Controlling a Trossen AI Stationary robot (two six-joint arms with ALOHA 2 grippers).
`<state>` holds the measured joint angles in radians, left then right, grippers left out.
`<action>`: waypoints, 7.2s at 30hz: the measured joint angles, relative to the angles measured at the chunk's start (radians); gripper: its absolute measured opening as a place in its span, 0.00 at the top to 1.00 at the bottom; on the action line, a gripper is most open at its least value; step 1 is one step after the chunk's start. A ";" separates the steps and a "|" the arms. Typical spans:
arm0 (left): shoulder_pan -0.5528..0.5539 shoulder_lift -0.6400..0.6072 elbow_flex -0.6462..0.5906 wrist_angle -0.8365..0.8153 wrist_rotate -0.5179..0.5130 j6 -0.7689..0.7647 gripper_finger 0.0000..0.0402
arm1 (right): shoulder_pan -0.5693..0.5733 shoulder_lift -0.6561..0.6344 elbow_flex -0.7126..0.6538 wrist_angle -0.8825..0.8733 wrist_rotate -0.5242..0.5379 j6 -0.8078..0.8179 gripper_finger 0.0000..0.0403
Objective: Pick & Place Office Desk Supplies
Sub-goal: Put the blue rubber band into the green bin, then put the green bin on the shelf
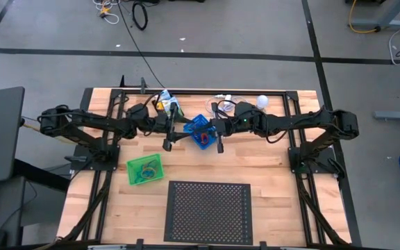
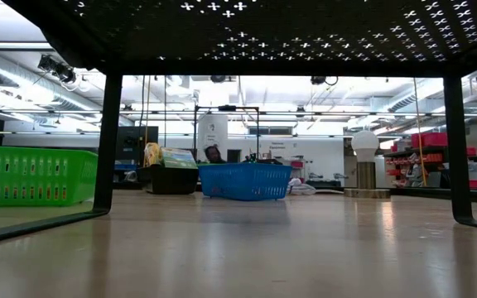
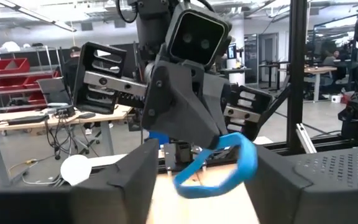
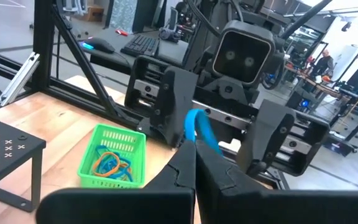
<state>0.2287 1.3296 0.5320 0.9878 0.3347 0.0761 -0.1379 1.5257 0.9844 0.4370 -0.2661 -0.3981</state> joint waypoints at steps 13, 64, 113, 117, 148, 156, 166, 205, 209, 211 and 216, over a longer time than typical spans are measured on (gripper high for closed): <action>-0.007 -0.004 0.001 -0.009 0.031 0.044 0.99 | 0.001 0.000 0.000 0.001 -0.004 0.004 1.00; -0.594 -0.227 -0.060 -1.513 -0.628 -0.758 0.86 | -0.020 -0.017 0.000 -0.687 0.080 0.109 0.49; -0.790 -0.373 0.013 -1.961 -0.803 -1.111 0.26 | 0.030 -0.016 -0.011 -0.749 0.134 0.142 0.49; -0.729 -0.352 0.013 -1.890 -0.746 -0.976 0.26 | 0.030 -0.016 -0.011 -0.749 0.134 0.133 0.49; -0.387 -0.326 -0.007 -1.659 -0.670 -0.667 0.26 | -0.154 -0.016 -0.011 -0.740 0.072 0.022 0.49; -0.343 -0.326 -0.010 -1.681 -0.630 -0.652 0.26 | -0.201 -0.016 -0.011 -0.718 0.034 -0.015 0.49; -0.320 -0.322 -0.029 -1.679 -0.463 -0.654 0.26 | -0.213 -0.016 -0.011 -0.720 0.030 -0.010 0.49; -0.347 -0.235 0.229 -1.846 -0.358 -0.682 0.99 | -0.195 -0.016 -0.011 -0.658 -0.101 -0.033 0.49; -0.337 -0.235 0.344 -1.952 -0.362 -0.681 0.99 | -0.195 -0.016 -0.011 -0.648 -0.101 -0.034 0.49; -0.332 -0.235 0.399 -2.000 -0.364 -0.681 0.99 | -0.195 -0.016 -0.011 -0.643 -0.101 -0.037 0.49; -0.334 -0.206 0.513 -2.036 -0.360 -0.691 0.99 | -0.195 -0.016 -0.011 -0.626 -0.113 -0.037 0.49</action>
<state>-0.1055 1.1235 1.0450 -1.0481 -0.0250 -0.6148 -0.3332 1.5097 0.9733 -0.1892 -0.3790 -0.4351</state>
